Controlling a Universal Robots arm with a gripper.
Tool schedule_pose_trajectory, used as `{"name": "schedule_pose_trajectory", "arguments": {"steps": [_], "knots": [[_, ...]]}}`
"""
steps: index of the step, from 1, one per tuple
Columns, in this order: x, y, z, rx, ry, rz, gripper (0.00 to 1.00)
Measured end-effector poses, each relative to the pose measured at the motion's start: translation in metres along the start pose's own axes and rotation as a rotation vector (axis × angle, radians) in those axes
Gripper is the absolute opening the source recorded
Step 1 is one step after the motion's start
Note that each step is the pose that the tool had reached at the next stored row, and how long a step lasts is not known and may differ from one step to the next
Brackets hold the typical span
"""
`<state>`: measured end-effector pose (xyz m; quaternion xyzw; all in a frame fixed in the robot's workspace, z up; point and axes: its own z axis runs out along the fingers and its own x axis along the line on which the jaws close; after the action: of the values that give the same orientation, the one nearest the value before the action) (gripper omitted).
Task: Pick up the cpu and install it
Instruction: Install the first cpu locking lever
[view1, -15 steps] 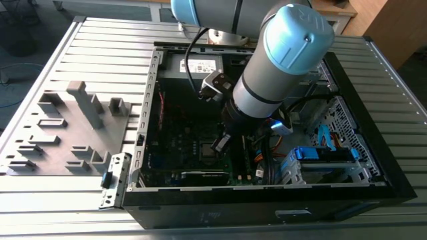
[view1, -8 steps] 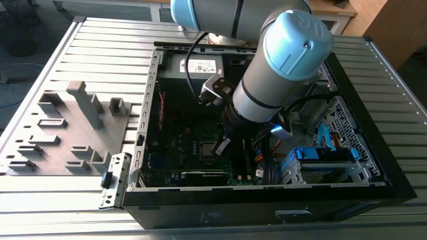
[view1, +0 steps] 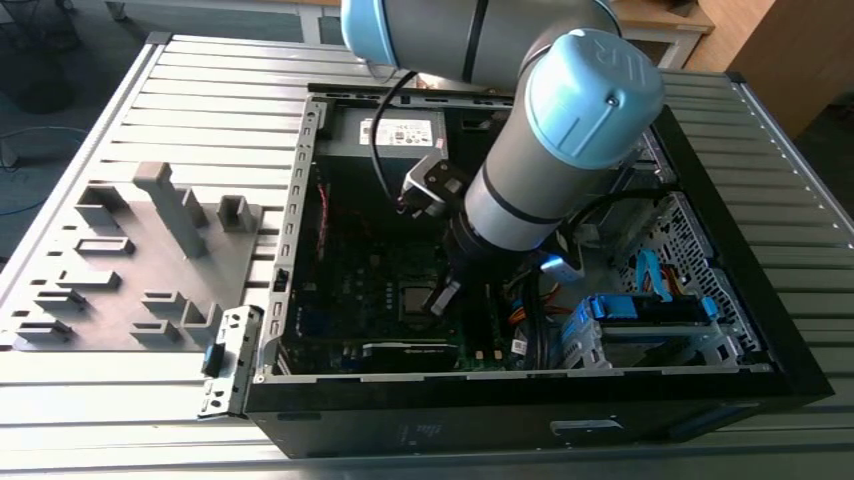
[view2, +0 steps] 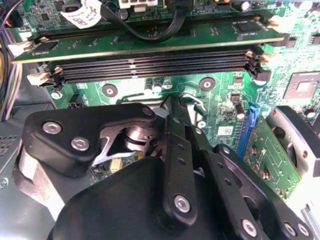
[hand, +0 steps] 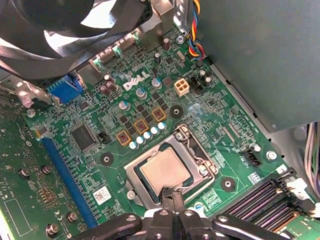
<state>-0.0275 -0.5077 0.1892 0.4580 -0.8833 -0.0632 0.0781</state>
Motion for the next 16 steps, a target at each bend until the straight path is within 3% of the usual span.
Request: {"name": "schedule_pose_trajectory", "arguments": {"steps": [16], "knots": [[-0.0018,-0.0029,0.0033,0.0001,0.0002,0.000,0.11]]}}
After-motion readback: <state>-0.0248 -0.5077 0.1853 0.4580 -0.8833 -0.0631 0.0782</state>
